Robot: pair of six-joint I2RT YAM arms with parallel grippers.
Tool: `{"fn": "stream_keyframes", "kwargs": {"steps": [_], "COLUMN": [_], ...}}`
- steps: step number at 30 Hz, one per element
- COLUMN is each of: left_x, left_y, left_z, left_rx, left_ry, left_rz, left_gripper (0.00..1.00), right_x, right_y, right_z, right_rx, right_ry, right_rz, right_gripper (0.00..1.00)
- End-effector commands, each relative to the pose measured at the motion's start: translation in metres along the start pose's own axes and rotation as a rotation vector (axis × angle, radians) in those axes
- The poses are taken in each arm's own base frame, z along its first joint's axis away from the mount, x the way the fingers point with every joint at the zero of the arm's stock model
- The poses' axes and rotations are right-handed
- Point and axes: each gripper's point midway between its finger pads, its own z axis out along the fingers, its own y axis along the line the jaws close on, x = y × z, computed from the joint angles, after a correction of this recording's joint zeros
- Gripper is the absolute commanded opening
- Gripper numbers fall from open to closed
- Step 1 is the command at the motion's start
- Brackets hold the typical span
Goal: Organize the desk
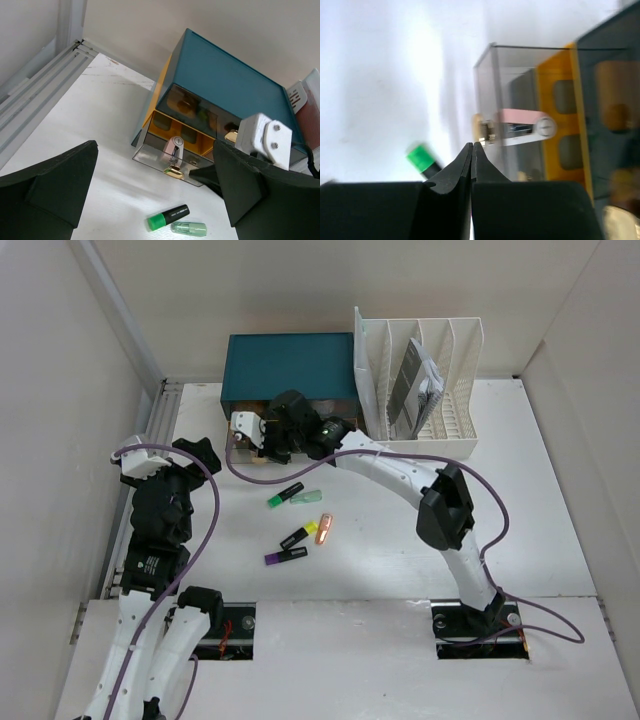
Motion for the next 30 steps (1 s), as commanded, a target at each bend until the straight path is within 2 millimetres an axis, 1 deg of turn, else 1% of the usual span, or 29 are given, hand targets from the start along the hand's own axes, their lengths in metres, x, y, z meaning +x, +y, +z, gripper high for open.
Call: {"fn": "stream_keyframes", "kwargs": {"steps": [1,2,3,4,6,7,8,9,10,11,12,13,14,15,17,19,20,21,22,23,24,25,26,28,29,30], "left_x": [-0.003,-0.003,-0.003,-0.003,-0.003,-0.003,-0.003,-0.003,-0.003,-0.003,-0.003,-0.003,-0.003,-0.003,-0.003,-0.003,-0.003,-0.003,-0.003,-0.003,-0.003,-0.003,-0.003,-0.004,-0.004,-0.004], "left_y": [-0.001,-0.001,-0.001,-0.001,-0.001,-0.001,-0.001,-0.001,-0.001,-0.001,-0.001,-0.001,-0.001,-0.001,-0.001,-0.001,-0.001,-0.001,-0.001,-0.001,-0.001,-0.001,-0.001,0.001,0.001,0.001], "left_z": [0.002,0.002,0.002,0.002,0.002,0.002,0.002,0.002,0.002,0.002,0.002,0.002,0.002,0.002,0.002,0.002,0.002,0.002,0.002,0.002,0.002,0.002,0.002,0.002,0.002,0.002], "left_rx": [0.004,0.004,0.004,0.004,0.004,0.004,0.004,0.004,0.004,0.004,0.004,0.004,0.004,0.004,0.004,0.004,0.004,0.004,0.004,0.004,0.004,0.004,0.004,-0.004,-0.004,-0.004], "left_ry": [-0.021,-0.021,-0.021,-0.021,-0.021,-0.021,-0.021,-0.021,-0.021,-0.021,-0.021,-0.021,-0.021,-0.021,-0.021,-0.021,-0.021,-0.021,-0.021,-0.021,-0.021,-0.021,-0.021,-0.025,-0.025,-0.025], "left_rz": [-0.006,-0.006,-0.006,-0.006,-0.006,-0.006,-0.006,-0.006,-0.006,-0.006,-0.006,-0.006,-0.006,-0.006,-0.006,-0.006,-0.006,-0.006,-0.006,-0.006,-0.006,-0.006,-0.006,-0.006,-0.006,-0.006], "left_gripper": [0.97,0.97,0.97,0.97,0.97,0.97,0.97,0.97,0.97,0.97,0.97,0.97,0.97,0.97,0.97,0.97,0.97,0.97,0.97,0.97,0.97,0.97,0.97,0.97,0.97,0.97], "right_x": [-0.021,-0.019,-0.012,-0.010,-0.001,0.005,0.008,0.017,0.022,0.027,0.027,0.034,0.039,0.040,0.047,0.051,0.049,0.051,0.048,0.051,0.052,0.057,0.056,0.070,0.066,0.069], "right_y": [0.028,0.028,0.027,0.024,0.014,-0.005,-0.015,-0.021,-0.037,-0.043,-0.048,-0.049,-0.056,-0.059,-0.063,-0.063,-0.065,-0.068,-0.073,-0.075,-0.081,-0.083,-0.087,-0.093,-0.095,-0.095], "right_z": [-0.019,-0.015,-0.011,-0.011,-0.002,-0.004,0.001,0.005,0.000,0.003,0.001,0.003,0.004,0.005,0.008,0.010,0.010,0.008,0.007,0.009,0.005,0.007,0.005,0.007,0.005,0.009], "right_rx": [-0.147,-0.149,-0.142,-0.123,-0.059,0.046,0.105,0.151,0.250,0.287,0.319,0.334,0.373,0.390,0.419,0.422,0.427,0.452,0.476,0.490,0.533,0.551,0.573,0.606,0.611,0.610], "right_ry": [-0.057,-0.055,-0.036,-0.023,0.007,0.050,0.055,0.080,0.110,0.117,0.123,0.143,0.162,0.167,0.190,0.202,0.194,0.208,0.195,0.201,0.211,0.221,0.219,0.252,0.243,0.246], "right_rz": [-0.025,-0.024,-0.020,-0.021,0.021,0.038,0.051,0.085,0.097,0.105,0.104,0.106,0.106,0.106,0.116,0.117,0.116,0.117,0.116,0.116,0.117,0.118,0.119,0.124,0.124,0.124], "right_gripper": [0.00,0.00,0.00,0.00,0.00,0.00,0.00,0.00,0.00,0.00,0.00,0.00,0.00,0.00,0.00,0.00,0.00,0.00,0.00,0.00,0.00,0.00,0.00,0.00,0.00,0.00]}}
